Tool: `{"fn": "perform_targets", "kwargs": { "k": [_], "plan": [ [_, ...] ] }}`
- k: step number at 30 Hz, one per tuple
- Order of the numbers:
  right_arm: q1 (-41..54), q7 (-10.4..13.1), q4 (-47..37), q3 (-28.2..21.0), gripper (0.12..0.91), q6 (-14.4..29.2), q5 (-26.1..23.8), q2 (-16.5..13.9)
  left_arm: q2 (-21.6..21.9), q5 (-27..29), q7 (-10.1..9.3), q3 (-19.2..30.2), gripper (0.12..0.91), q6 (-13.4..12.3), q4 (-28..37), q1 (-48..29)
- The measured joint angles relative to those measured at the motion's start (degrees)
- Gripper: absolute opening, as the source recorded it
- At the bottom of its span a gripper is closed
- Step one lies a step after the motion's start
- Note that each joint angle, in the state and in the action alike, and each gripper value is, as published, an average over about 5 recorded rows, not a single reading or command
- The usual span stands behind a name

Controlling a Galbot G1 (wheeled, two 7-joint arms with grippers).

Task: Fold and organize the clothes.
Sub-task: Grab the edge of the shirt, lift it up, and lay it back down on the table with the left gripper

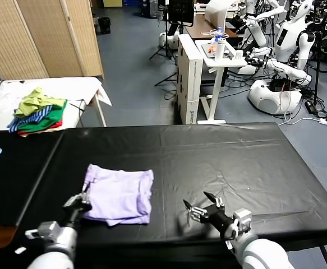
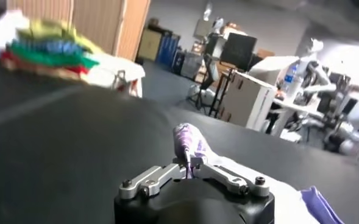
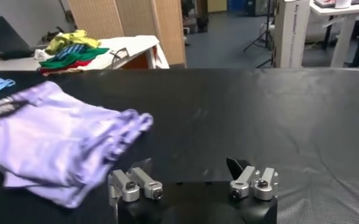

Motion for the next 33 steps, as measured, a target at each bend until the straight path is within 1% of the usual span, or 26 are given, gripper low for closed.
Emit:
{"fn": "perform_targets", "kwargs": {
  "k": [4, 8, 11, 14, 16, 18, 20, 22, 25, 28, 30, 33],
  "plan": [
    [0.4, 0.0, -0.7, -0.2, 0.907, 0.0, -0.2, 0.4, 7.5, -0.7, 0.13, -4.3, 0.165, 0.4, -1.4, 1.8],
    [0.7, -0.1, -1.1, -0.6, 0.907, 0.1, -0.5, 0.9, 14.5, -1.3, -0.19, -10.3, 0.165, 0.9, -2.9, 4.4],
    [0.6, -0.2, -1.5, -0.7, 0.907, 0.2, -0.7, 1.2, 18.0, -1.0, -1.39, -14.0, 0.165, 1.7, -4.5, 6.4],
    [0.3, -0.2, -1.8, -0.7, 0.907, 0.3, -0.9, 1.2, 19.0, 0.1, -3.32, -15.3, 0.165, 3.1, -7.1, 7.4],
    [0.1, -0.3, -1.8, -0.6, 0.907, 0.3, -1.1, 1.2, 18.3, 0.7, -4.77, -14.3, 0.165, 4.3, -9.4, 7.3],
    [-0.1, -0.2, -1.8, -0.5, 0.907, 0.3, -1.3, 1.2, 16.8, 0.0, -6.49, -12.0, 0.165, 5.6, -12.0, 7.0],
    [-0.4, -0.2, -1.8, -0.5, 0.907, 0.3, -1.6, 1.2, 14.5, -2.6, -8.25, -8.5, 0.165, 7.0, -14.6, 6.5],
    [-0.6, -0.2, -1.8, -0.5, 0.907, 0.3, -2.0, 1.3, 11.9, -5.3, -9.36, -4.4, 0.165, 7.8, -16.7, 5.6],
    [-0.7, -0.2, -1.9, -0.5, 0.907, 0.2, -2.4, 1.5, 7.7, -7.3, -9.52, 2.2, 0.165, 7.9, -17.4, 3.9],
    [-0.4, -0.1, -2.0, -0.6, 0.907, 0.1, -2.4, 1.8, 3.3, -7.9, -9.38, 8.6, 0.165, 7.6, -15.6, 1.8],
    [-0.1, -0.1, -1.9, -0.7, 0.907, 0.1, -2.1, 1.8, 0.5, -7.2, -9.04, 12.3, 0.165, 7.3, -13.5, 0.5],
    [0.4, -0.1, -1.6, -0.9, 0.907, -0.2, -1.0, 1.5, -3.2, -4.6, -8.45, 16.4, 0.165, 6.6, -10.0, -1.2]
  ]
}}
